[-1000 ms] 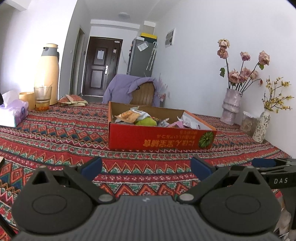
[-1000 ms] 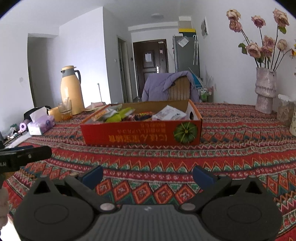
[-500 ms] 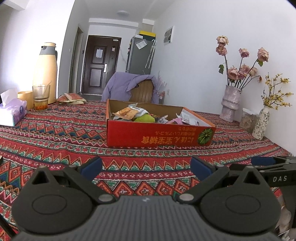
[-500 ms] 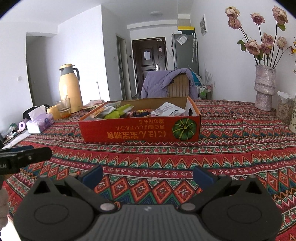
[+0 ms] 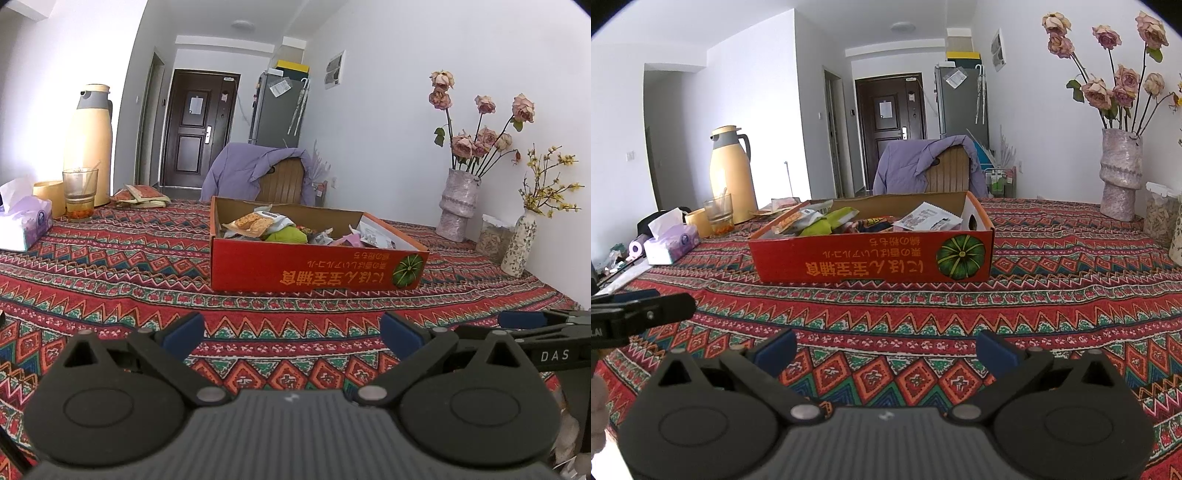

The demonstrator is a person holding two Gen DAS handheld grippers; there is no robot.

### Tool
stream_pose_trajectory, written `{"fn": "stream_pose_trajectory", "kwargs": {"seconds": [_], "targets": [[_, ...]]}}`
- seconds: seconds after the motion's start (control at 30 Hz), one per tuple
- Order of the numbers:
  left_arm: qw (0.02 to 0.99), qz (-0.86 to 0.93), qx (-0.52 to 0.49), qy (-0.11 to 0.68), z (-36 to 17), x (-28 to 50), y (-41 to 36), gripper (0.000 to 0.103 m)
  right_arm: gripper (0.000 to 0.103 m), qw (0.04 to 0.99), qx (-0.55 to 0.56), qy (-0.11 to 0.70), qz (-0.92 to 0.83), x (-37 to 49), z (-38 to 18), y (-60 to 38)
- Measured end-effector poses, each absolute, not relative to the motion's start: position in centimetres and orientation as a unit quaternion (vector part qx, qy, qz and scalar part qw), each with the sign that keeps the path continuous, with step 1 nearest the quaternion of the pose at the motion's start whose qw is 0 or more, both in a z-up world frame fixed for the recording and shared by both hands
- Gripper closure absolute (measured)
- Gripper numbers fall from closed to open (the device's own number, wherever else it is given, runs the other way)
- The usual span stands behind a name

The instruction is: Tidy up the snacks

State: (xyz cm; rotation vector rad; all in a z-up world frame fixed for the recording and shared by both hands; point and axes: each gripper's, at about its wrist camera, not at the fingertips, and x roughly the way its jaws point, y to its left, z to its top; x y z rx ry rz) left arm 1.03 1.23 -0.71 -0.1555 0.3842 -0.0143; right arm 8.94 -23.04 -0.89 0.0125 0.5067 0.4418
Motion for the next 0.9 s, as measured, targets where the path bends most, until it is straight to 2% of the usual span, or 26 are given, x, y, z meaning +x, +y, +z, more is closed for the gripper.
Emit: {"fn": "stream_pose_trajectory", "kwargs": {"seconds": [0.9], "targets": [[0.978,-0.008,-0.079,0.193,-0.94,1.03,1.4,0.0,0.0,0.944,0.006,0.249,0.216,8.93,-0.9,-22.97]]}}
